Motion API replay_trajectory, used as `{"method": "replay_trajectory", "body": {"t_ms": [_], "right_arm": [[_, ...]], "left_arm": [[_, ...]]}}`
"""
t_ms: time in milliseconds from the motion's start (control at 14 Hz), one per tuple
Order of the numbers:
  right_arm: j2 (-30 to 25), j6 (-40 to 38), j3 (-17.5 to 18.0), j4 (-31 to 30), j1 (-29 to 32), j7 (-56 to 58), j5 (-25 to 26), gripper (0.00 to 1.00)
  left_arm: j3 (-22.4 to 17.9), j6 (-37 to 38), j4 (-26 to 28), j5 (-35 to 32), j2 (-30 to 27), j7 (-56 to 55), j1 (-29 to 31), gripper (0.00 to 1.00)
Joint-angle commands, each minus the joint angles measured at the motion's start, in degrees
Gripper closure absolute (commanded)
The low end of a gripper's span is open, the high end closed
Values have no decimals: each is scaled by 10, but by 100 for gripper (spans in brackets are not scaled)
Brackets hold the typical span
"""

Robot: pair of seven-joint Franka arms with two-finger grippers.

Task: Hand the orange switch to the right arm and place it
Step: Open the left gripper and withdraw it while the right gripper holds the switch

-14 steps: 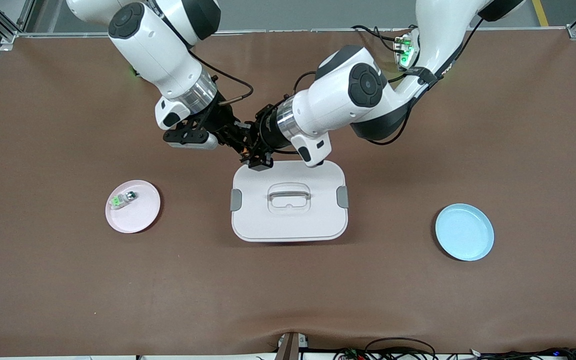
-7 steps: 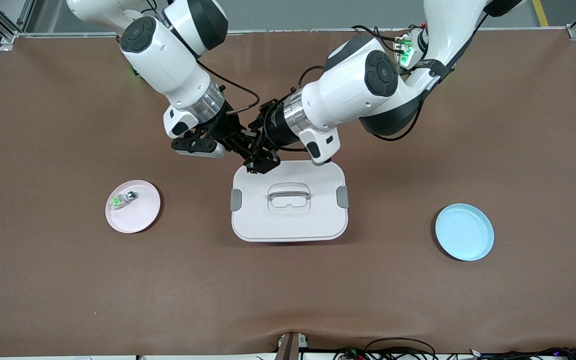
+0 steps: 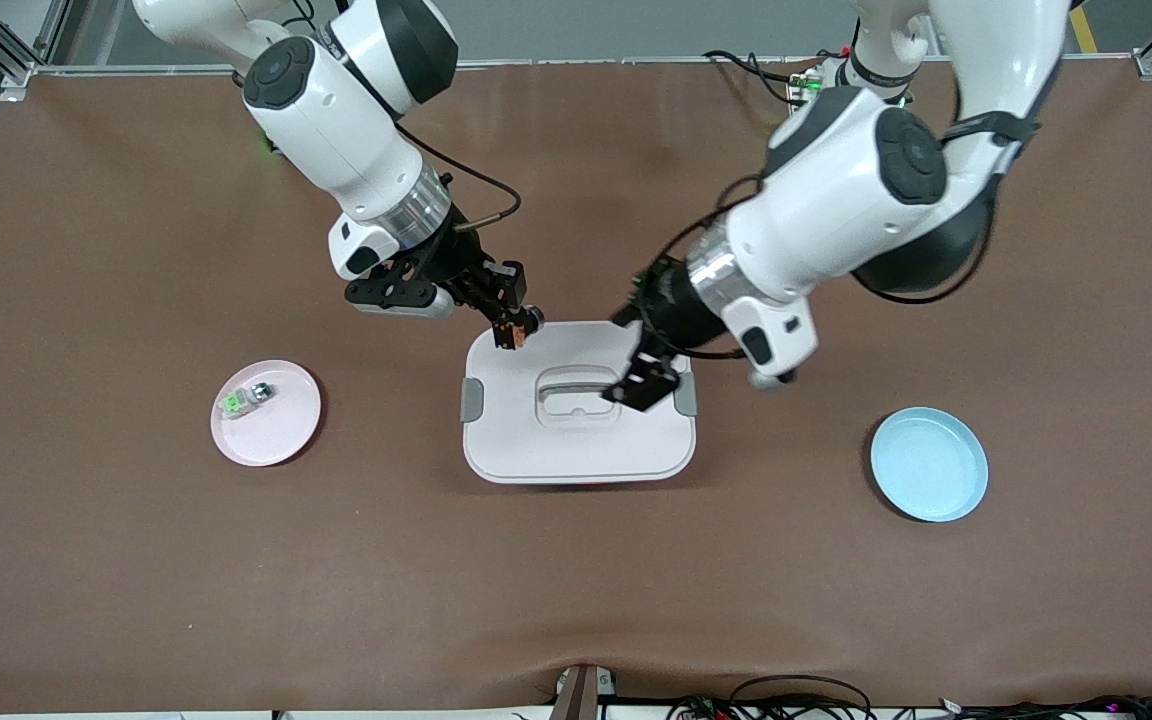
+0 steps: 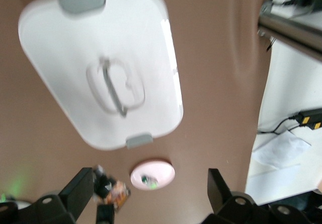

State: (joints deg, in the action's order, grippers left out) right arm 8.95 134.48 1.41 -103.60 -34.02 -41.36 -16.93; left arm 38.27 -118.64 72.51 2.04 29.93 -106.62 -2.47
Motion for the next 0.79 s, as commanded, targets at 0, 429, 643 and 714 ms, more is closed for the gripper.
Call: {"method": "replay_trajectory", "body": {"t_ms": [0, 429, 643, 714], "right_arm": [[5, -34, -3, 13, 7, 49, 1, 100], [4, -128, -4, 13, 50, 191, 15, 100], [3, -172, -4, 13, 84, 278, 55, 100], [3, -188, -4, 13, 95, 326, 62, 100]], "left_arm": [[0, 48, 7, -73, -29, 108, 36, 0], [-2, 169, 11, -195, -36, 449, 136, 0], [-2, 206, 11, -216, -54, 589, 190, 0], [0, 213, 11, -216, -58, 638, 211, 0]]}}
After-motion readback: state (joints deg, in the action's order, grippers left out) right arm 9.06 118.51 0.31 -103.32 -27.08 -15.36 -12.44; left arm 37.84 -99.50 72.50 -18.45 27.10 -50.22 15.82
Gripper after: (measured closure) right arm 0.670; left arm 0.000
